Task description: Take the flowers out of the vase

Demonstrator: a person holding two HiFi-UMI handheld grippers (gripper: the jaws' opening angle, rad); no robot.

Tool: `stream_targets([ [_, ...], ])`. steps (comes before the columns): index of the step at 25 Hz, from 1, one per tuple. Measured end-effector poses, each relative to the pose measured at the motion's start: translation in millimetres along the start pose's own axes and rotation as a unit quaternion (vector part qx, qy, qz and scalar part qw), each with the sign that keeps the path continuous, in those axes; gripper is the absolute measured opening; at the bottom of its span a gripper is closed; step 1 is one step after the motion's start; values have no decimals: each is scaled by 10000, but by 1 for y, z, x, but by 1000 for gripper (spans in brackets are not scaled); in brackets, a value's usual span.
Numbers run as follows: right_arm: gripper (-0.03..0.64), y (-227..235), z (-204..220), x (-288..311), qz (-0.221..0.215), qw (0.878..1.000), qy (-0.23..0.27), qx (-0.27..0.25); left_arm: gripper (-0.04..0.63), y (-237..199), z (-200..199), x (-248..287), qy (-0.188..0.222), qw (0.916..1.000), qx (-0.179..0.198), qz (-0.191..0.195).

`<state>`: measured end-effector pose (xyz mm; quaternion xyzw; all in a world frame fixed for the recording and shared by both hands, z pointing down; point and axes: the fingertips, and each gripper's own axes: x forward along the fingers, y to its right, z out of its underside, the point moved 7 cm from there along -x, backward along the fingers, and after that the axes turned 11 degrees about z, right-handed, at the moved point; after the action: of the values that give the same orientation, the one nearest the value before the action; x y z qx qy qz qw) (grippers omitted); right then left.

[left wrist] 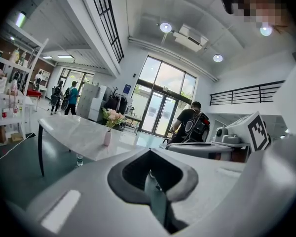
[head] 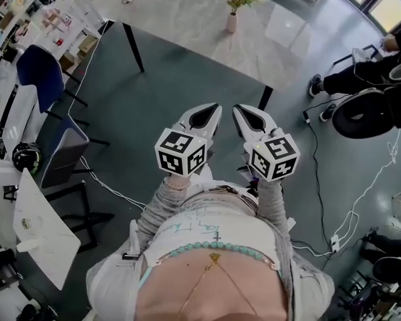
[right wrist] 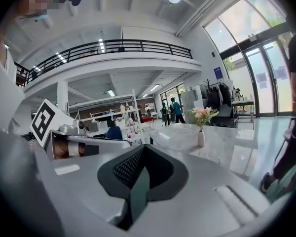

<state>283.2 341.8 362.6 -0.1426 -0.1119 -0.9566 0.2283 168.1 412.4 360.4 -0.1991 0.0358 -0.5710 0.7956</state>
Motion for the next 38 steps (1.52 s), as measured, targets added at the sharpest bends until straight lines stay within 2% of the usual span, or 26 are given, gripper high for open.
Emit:
stream_targets([
  [15,26,2,-17,68,223,9997,-73,84,1,-65,-17,13,-154,9992,-92,355],
  [30,26,-1,-20,97,259,9994,-184,110,0,-90,-21,6,-204,9990,-105,388],
  [38,26,16,-30,129,-5,9997,-238,62,1,-113,-30,23,-86,9996,-204,149],
])
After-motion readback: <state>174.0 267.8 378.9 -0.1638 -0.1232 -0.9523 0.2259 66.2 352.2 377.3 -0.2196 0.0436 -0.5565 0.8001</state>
